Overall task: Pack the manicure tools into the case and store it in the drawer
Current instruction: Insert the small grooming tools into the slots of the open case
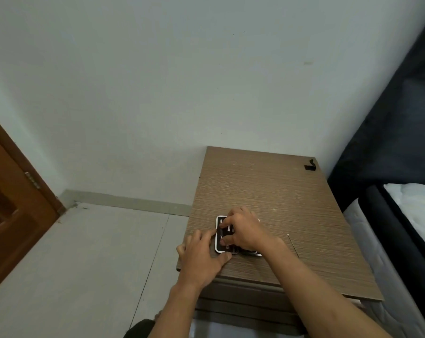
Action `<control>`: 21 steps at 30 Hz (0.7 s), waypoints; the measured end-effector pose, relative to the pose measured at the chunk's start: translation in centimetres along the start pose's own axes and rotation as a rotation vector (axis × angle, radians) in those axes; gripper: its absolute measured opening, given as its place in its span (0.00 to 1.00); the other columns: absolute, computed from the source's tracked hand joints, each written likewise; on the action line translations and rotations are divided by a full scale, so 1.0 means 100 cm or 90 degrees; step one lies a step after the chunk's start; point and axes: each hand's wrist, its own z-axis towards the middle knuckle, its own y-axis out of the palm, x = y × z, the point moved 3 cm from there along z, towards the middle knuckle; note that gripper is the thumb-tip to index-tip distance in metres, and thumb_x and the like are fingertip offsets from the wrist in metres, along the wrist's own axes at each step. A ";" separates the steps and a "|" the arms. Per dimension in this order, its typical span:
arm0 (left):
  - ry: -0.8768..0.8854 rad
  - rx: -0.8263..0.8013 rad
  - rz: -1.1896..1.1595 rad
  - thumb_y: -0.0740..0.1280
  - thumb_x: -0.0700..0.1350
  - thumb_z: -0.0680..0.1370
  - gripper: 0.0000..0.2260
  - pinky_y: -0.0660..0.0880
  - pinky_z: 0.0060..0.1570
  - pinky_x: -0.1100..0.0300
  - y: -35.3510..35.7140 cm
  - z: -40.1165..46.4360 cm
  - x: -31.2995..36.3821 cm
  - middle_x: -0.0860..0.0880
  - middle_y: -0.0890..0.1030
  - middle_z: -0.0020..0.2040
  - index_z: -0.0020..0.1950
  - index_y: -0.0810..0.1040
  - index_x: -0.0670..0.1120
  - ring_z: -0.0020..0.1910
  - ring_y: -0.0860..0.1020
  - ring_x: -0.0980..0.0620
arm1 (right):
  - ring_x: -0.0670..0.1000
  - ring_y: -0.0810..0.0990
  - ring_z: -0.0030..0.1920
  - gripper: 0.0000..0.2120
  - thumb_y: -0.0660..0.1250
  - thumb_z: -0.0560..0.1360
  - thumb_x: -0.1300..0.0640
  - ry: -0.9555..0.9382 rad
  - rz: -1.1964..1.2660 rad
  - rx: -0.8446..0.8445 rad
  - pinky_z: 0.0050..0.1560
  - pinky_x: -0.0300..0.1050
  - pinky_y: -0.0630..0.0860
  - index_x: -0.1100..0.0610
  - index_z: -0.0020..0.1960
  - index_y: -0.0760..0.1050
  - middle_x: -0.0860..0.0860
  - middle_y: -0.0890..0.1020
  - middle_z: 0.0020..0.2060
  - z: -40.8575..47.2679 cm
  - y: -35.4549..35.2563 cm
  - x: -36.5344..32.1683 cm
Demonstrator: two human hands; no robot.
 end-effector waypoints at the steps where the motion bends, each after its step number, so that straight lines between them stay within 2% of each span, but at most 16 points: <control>1: 0.000 0.000 -0.001 0.69 0.63 0.69 0.23 0.57 0.56 0.57 0.000 0.000 0.000 0.59 0.70 0.52 0.62 0.69 0.62 0.57 0.66 0.57 | 0.54 0.66 0.63 0.24 0.74 0.68 0.44 0.001 0.004 -0.006 0.62 0.50 0.62 0.48 0.63 0.78 0.50 0.74 0.60 0.000 0.000 0.000; 3: 0.002 -0.001 0.001 0.69 0.63 0.69 0.23 0.57 0.56 0.57 0.000 0.000 0.000 0.59 0.70 0.52 0.62 0.69 0.62 0.57 0.66 0.57 | 0.53 0.67 0.63 0.24 0.74 0.68 0.44 0.007 0.039 -0.008 0.63 0.50 0.62 0.47 0.62 0.78 0.50 0.75 0.60 -0.002 -0.003 0.002; 5: -0.003 -0.003 0.001 0.69 0.64 0.68 0.23 0.58 0.56 0.56 0.000 0.001 -0.001 0.59 0.70 0.52 0.62 0.69 0.63 0.57 0.66 0.57 | 0.53 0.70 0.63 0.21 0.73 0.69 0.44 0.036 0.114 0.036 0.64 0.51 0.66 0.47 0.61 0.78 0.50 0.78 0.59 -0.004 -0.008 0.007; 8: -0.014 -0.003 0.000 0.69 0.65 0.68 0.27 0.58 0.57 0.55 0.001 0.001 -0.003 0.59 0.71 0.53 0.65 0.68 0.62 0.58 0.67 0.56 | 0.51 0.78 0.60 0.16 0.70 0.74 0.53 0.155 0.200 0.144 0.63 0.50 0.74 0.52 0.61 0.78 0.51 0.81 0.58 -0.014 -0.026 0.028; 11: -0.025 -0.002 -0.002 0.69 0.64 0.68 0.29 0.59 0.58 0.55 0.000 0.000 -0.003 0.58 0.71 0.54 0.67 0.68 0.61 0.59 0.67 0.54 | 0.56 0.81 0.55 0.12 0.67 0.74 0.64 0.312 0.126 0.167 0.58 0.49 0.77 0.58 0.57 0.80 0.57 0.84 0.54 -0.035 -0.039 0.062; 13: -0.031 -0.005 0.004 0.69 0.64 0.69 0.29 0.59 0.60 0.53 -0.001 0.000 -0.001 0.57 0.71 0.55 0.68 0.67 0.61 0.60 0.67 0.53 | 0.61 0.80 0.56 0.12 0.64 0.73 0.65 0.364 0.054 0.143 0.56 0.50 0.76 0.61 0.56 0.80 0.61 0.83 0.54 -0.050 -0.044 0.079; 17: -0.029 -0.009 -0.003 0.69 0.65 0.69 0.29 0.60 0.61 0.52 -0.001 -0.003 0.001 0.57 0.72 0.54 0.68 0.67 0.61 0.60 0.67 0.53 | 0.65 0.78 0.58 0.14 0.57 0.75 0.67 0.376 -0.021 0.107 0.56 0.52 0.75 0.65 0.57 0.75 0.64 0.79 0.57 -0.067 -0.038 0.088; 21: -0.029 -0.012 -0.008 0.70 0.63 0.69 0.30 0.60 0.62 0.52 -0.003 -0.004 0.003 0.57 0.71 0.54 0.69 0.68 0.60 0.59 0.67 0.54 | 0.63 0.77 0.60 0.14 0.56 0.77 0.66 0.375 -0.058 0.103 0.57 0.52 0.74 0.64 0.60 0.74 0.63 0.78 0.58 -0.065 -0.033 0.086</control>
